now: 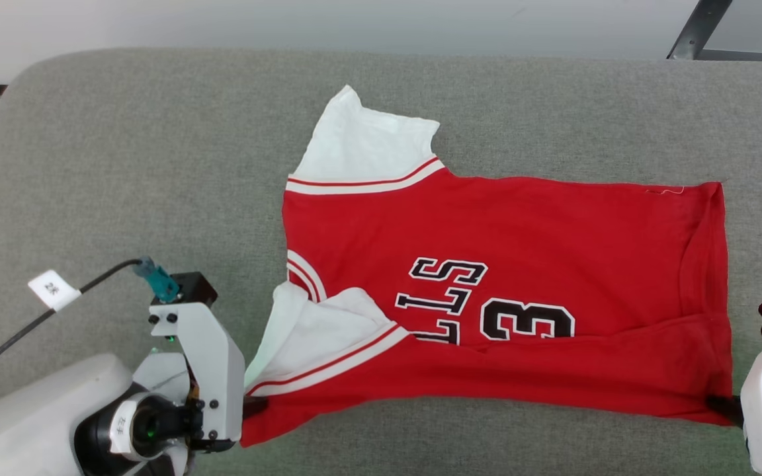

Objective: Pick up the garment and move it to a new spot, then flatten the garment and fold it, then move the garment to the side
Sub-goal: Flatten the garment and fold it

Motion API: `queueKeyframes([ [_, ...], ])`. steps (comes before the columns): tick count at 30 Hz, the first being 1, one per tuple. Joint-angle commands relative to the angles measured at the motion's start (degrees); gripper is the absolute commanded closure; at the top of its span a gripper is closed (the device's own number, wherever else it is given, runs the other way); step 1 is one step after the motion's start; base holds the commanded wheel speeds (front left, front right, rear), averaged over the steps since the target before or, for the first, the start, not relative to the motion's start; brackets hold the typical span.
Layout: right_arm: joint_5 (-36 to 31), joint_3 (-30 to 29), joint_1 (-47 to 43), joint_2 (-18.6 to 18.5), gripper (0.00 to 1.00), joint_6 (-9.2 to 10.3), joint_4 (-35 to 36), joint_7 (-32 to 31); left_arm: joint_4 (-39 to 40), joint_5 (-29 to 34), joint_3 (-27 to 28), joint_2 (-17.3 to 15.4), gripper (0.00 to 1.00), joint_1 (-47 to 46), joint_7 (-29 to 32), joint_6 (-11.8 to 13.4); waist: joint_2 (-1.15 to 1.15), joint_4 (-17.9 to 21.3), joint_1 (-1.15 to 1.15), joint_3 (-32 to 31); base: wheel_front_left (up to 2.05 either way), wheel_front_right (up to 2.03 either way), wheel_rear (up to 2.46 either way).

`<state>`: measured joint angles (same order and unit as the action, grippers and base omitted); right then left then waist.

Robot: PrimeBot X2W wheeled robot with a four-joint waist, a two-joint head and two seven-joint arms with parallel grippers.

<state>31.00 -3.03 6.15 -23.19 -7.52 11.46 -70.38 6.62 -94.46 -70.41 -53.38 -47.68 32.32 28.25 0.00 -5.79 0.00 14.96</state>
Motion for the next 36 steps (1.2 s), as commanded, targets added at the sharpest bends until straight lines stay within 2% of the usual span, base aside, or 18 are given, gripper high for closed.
queueKeyframes([
  [1,-0.54,0.02,-0.46,-0.13,1.0,0.06,-0.3,0.34,-0.2,-0.11,-0.16,-0.22,0.95,0.89,0.04,0.2,0.0,0.04,0.0,-0.07,0.0,0.0,0.0],
  [2,-0.5,0.18,-0.38,-0.13,1.0,0.06,-0.58,0.69,-0.52,0.22,-0.25,-0.26,0.89,0.91,-0.02,0.37,0.0,0.07,0.0,-0.16,0.0,0.0,0.0],
  [3,-0.73,0.53,-0.28,-0.39,1.0,0.06,-0.54,1.11,-0.74,0.45,-0.33,-0.23,0.78,0.97,0.03,0.46,0.0,0.07,0.0,-0.27,0.0,0.0,0.0],
  [4,-1.0,0.72,-0.17,-0.57,0.73,0.06,-0.55,1.79,-0.97,0.58,-0.35,-0.18,0.58,1.07,-0.08,0.54,0.0,0.08,0.0,-0.39,0.0,0.0,0.0],
  [5,-1.14,0.87,-0.15,-0.64,0.54,0.06,-0.79,2.28,-1.12,0.69,-0.41,-0.09,0.53,1.05,-0.21,0.55,0.0,0.09,0.0,-0.53,0.0,0.0,0.0],
  [6,-1.29,1.19,-0.21,-0.83,0.43,0.06,-0.94,2.71,-1.18,0.87,-0.44,0.04,0.46,0.96,-0.27,0.54,0.0,0.1,0.0,-0.68,0.0,0.0,0.0],
  [7,-1.39,1.45,-0.27,-0.92,0.0,0.06,-1.02,3.13,-1.24,1.12,-0.42,0.19,0.0,0.87,-0.45,0.39,0.0,0.11,0.0,-0.92,0.0,0.0,0.0],
  [16,-0.82,1.46,-1.85,-1.76,0.0,0.06,0.62,7.11,0.13,2.36,0.41,-1.52,0.0,-0.3,-1.28,1.13,0.0,0.59,0.0,-2.52,0.0,0.0,0.0],
  [20,-1.45,1.58,-2.61,-2.23,0.0,0.05,3.51,12.61,1.55,3.99,2.26,-2.6,0.0,-2.14,-3.56,1.09,0.0,1.19,0.0,-2.58,0.0,0.0,0.0],
  [24,-3.25,3.6,-2.16,-3.38,0.0,0.05,5.99,25.09,0.87,7.9,4.56,-2.42,0.0,-4.94,-8.65,-0.01,0.0,2.38,0.0,-1.75,0.0,0.0,0.0],
  [27,-6.14,5.02,-2.16,-3.27,0.0,0.05,5.41,35.16,-0.98,11.16,5.66,-1.3,0.0,-7.16,-12.47,-2.48,0.0,3.67,0.0,-0.87,0.0,0.0,0.0],
  [31,-11.17,5.57,-0.27,-1.24,0.0,0.05,3.5,50.53,-4.66,13.97,6.79,0.74,0.0,-10.11,-15.54,-6.65,0.0,5.61,0.0,0.64,0.0,0.0,0.0],
  [36,-17.22,4.24,1.11,4.3,0.0,0.05,-0.15,70.11,-10.66,16.52,7.9,3.23,0.0,-13.65,-18.39,-11.32,0.0,8.44,0.0,2.85,0.0,0.0,0.0],
])
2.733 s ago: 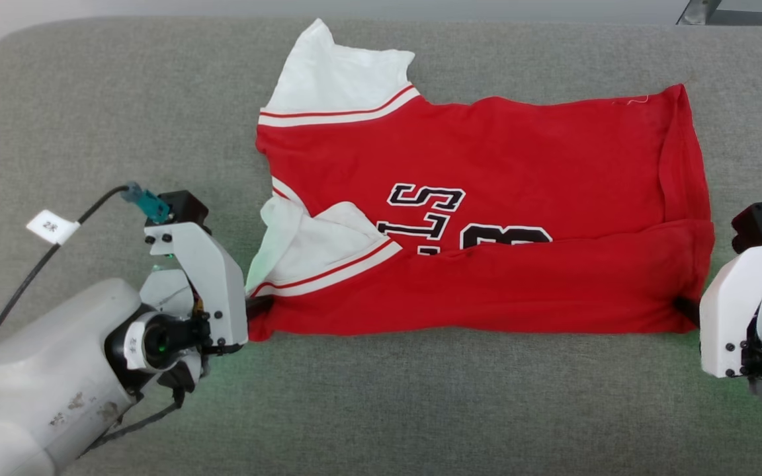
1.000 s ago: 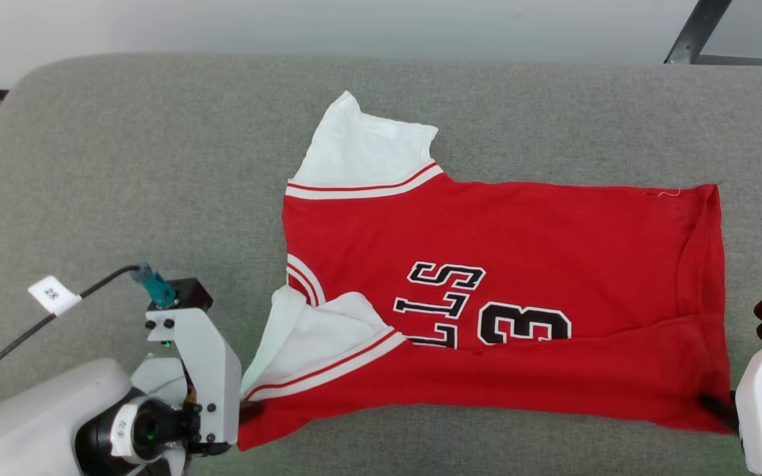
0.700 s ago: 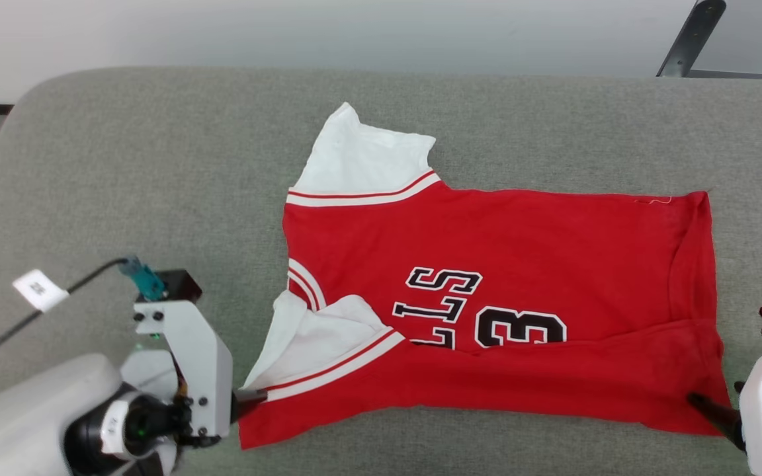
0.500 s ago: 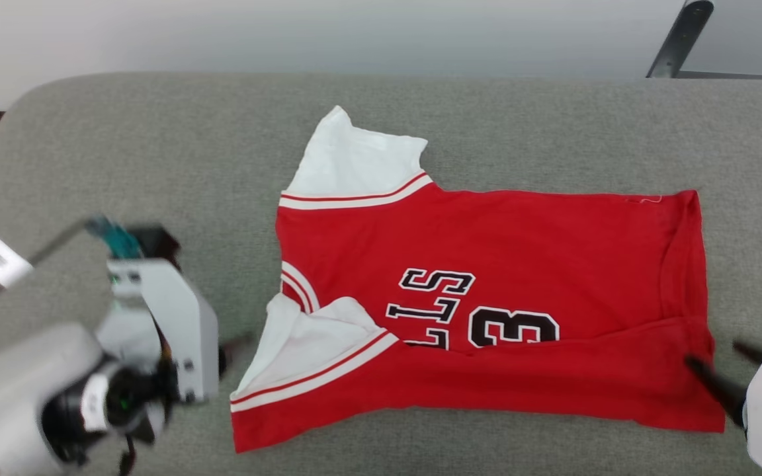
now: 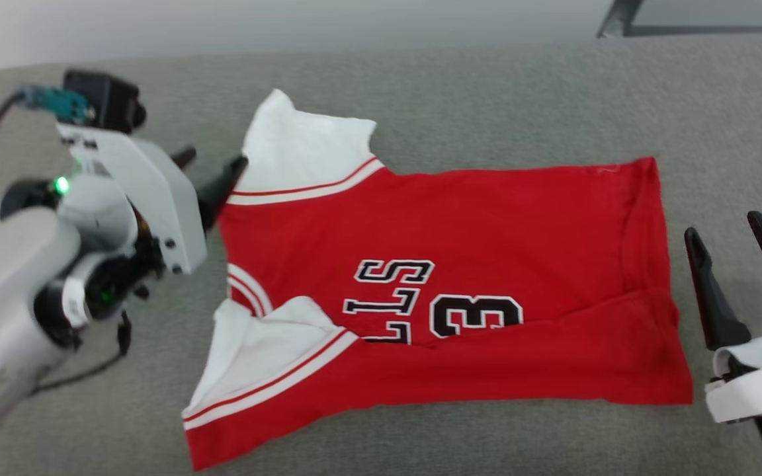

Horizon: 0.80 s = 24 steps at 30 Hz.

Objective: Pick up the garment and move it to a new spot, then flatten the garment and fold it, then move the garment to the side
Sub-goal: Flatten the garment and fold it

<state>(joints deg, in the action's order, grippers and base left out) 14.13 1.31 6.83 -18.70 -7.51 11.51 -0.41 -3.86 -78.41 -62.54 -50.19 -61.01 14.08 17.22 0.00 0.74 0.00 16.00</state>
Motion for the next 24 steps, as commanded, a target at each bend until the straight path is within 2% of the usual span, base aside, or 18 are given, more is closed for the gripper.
queueKeyframes([
  [1,-1.68,0.19,0.52,0.53,0.0,0.04,-1.05,3.0,-1.36,1.64,-0.01,0.37,0.0,-1.46,-0.75,-1.51,0.0,2.46,0.0,2.32,0.0,0.0,0.0],
  [4,-4.31,0.21,1.32,3.1,0.0,0.04,-3.44,10.19,-5.86,2.68,0.39,1.43,0.0,-3.55,-1.51,-4.23,0.0,4.2,0.0,3.94,0.0,0.0,0.0],
  [8,-5.89,-0.16,2.39,5.66,0.0,0.04,-5.15,14.32,-11.79,3.88,0.59,2.79,0.0,-7.11,-1.2,-7.59,0.0,6.25,0.0,6.25,0.0,0.0,0.0],
  [17,-6.22,0.15,4.06,8.01,0.0,0.05,-4.72,15.63,-24.5,5.76,-0.34,5.04,0.0,-14.0,3.37,-13.22,0.0,9.82,0.0,10.83,0.0,0.0,0.0],
  [20,-6.02,0.05,4.64,8.57,0.0,0.05,-3.82,15.64,-28.89,5.74,-1.16,5.87,0.0,-16.1,6.22,-15.36,0.0,10.81,0.0,12.06,0.0,0.0,0.0],
  [24,-5.49,-0.23,3.93,9.28,0.0,0.04,-3.17,15.66,-34.38,4.7,-2.35,6.9,0.0,-18.11,12.5,-16.83,0.0,11.47,0.0,13.45,0.0,0.0,0.0],
])
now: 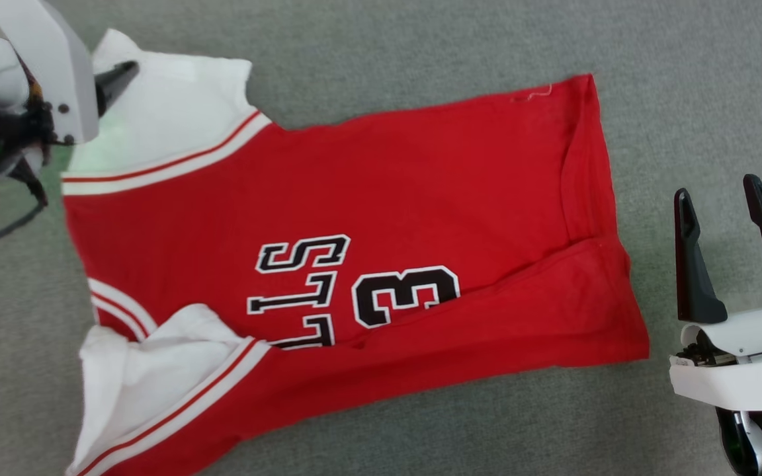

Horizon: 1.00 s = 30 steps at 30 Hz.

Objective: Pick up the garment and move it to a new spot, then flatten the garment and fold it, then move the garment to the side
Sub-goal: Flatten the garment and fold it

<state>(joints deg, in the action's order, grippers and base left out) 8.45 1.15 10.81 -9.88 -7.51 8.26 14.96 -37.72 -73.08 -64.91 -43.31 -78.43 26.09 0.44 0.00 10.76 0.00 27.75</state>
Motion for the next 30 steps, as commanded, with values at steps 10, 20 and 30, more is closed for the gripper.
queueKeyframes([
  [10,1.07,-0.09,1.65,0.18,0.0,0.04,0.13,0.29,-10.2,-2.08,-3.36,4.51,0.0,-5.2,17.78,0.79,0.0,1.12,0.0,4.01,0.0,0.0,0.0],
  [20,2.97,1.5,3.69,-1.38,0.0,0.04,-0.46,0.3,-14.74,-2.31,-3.55,8.71,1.0,-10.18,23.87,1.92,0.0,1.24,0.0,5.35,0.0,0.0,0.0],
  [30,11.42,6.21,10.87,-7.43,0.0,0.04,0.65,-14.78,-16.51,-1.99,-2.67,10.82,1.0,-11.8,19.88,-1.12,0.0,-0.75,0.0,4.65,0.0,0.0,0.0],
])
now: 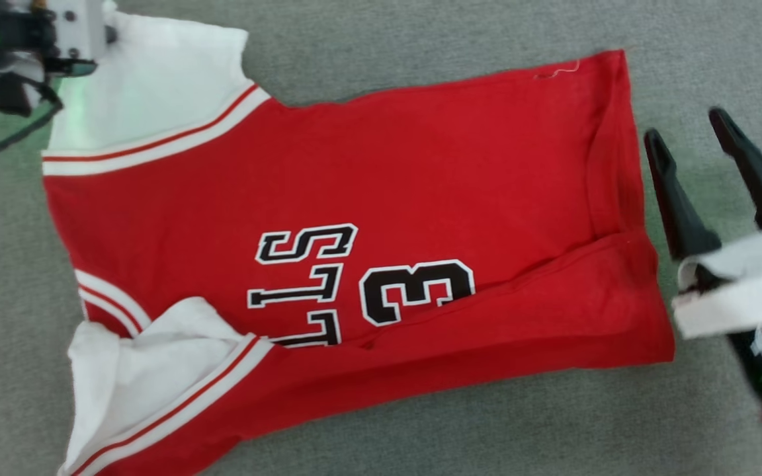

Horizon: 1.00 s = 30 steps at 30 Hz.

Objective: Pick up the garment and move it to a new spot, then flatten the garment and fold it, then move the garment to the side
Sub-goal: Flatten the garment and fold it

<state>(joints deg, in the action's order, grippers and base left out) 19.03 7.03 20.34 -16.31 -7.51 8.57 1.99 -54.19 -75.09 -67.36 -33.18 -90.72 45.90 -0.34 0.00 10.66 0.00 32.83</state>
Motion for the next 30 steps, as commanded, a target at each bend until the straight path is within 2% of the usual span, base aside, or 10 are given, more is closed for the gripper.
queueKeyframes([
  [1,2.18,0.68,2.59,-1.84,0.0,0.05,0.4,-5.05,-0.24,-0.02,-0.19,1.11,1.0,0.44,-0.18,-0.59,0.0,-1.01,0.0,-0.6,0.0,0.0,0.0],
  [6,6.94,1.38,9.99,-5.7,0.0,0.04,-0.3,-22.55,-1.27,-0.25,-0.03,3.61,1.0,0.41,-1.27,-1.42,0.0,-3.12,0.0,-1.45,0.0,0.0,0.0],
  [8,6.7,1.26,12.77,-6.89,0.0,0.01,-1.45,-29.77,-1.6,-0.32,0.01,4.69,1.0,0.46,-1.67,-1.81,0.0,-3.95,0.0,-1.69,0.0,0.0,0.0],
  [14,6.29,1.86,20.08,-7.53,0.0,0.04,-6.79,-46.23,-2.94,-0.4,-0.06,7.55,1.0,0.05,-2.54,-2.83,0.0,-6.2,0.0,-1.97,0.0,0.0,0.0],
  [19,5.94,3.26,24.74,-7.4,0.0,0.04,-12.34,-54.76,-4.02,-0.53,0.16,9.51,1.0,-0.58,-3.21,-3.73,0.0,-7.54,0.0,-1.6,0.0,0.0,0.0],
  [27,5.41,4.04,30.51,-6.02,0.0,0.04,-22.76,-63.71,-5.82,-0.74,0.42,11.41,1.0,-1.43,-3.93,-4.7,0.0,-8.61,0.0,-0.45,0.0,0.0,0.0],
  [28,5.59,4.21,30.97,-5.7,0.1,0.04,-24.15,-64.76,-6.14,-0.82,0.47,11.67,1.0,-1.5,-4.08,-4.8,0.0,-8.69,0.0,-0.38,0.0,0.0,0.0],
  [29,5.63,4.61,31.46,-5.68,0.62,0.04,-25.25,-65.72,-6.38,-0.88,0.47,11.96,1.0,-1.51,-4.13,-4.98,0.0,-8.8,0.0,-0.33,0.0,0.0,0.0],
  [30,5.74,4.92,32.12,-5.67,0.9,0.05,-26.23,-66.52,-6.61,-0.97,0.52,12.2,1.0,-1.45,-4.35,-5.15,0.0,-8.92,0.0,-0.33,0.0,0.0,0.0],
])
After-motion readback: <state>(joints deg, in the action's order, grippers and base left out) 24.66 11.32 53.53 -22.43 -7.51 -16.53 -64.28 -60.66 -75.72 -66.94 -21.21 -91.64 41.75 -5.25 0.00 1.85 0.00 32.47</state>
